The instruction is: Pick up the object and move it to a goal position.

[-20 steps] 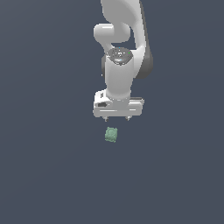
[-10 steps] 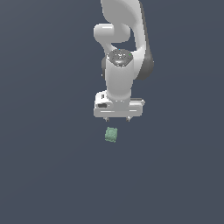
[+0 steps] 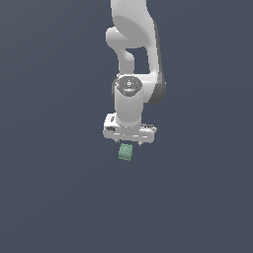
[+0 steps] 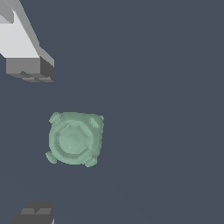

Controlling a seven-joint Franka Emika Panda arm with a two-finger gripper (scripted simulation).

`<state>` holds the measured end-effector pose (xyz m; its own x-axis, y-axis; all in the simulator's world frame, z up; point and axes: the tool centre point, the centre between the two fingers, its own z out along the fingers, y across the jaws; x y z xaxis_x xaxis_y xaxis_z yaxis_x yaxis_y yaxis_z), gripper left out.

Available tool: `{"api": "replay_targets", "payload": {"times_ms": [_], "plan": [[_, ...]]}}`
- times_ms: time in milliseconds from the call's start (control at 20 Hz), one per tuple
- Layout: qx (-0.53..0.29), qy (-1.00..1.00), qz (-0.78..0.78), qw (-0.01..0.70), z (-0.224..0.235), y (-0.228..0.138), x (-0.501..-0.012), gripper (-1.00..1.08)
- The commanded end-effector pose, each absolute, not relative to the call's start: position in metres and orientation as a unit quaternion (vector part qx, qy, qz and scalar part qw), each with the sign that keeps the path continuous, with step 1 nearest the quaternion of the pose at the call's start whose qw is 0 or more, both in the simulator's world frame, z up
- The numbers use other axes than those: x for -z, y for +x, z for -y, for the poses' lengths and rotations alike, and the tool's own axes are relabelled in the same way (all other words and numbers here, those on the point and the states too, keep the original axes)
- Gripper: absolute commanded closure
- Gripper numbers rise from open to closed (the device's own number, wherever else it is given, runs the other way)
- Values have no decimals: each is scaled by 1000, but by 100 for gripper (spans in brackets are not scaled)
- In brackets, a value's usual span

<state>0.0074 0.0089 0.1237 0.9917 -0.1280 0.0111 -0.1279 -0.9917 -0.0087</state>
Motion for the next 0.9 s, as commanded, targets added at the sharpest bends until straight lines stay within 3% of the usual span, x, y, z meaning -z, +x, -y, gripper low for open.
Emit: {"api": "replay_targets", "payload": {"times_ms": [0,850], "plan": [[3,-996,-86,2,-4,8,-109,-92],[0,-994,-112,0,3,7,-66,-92]]}}
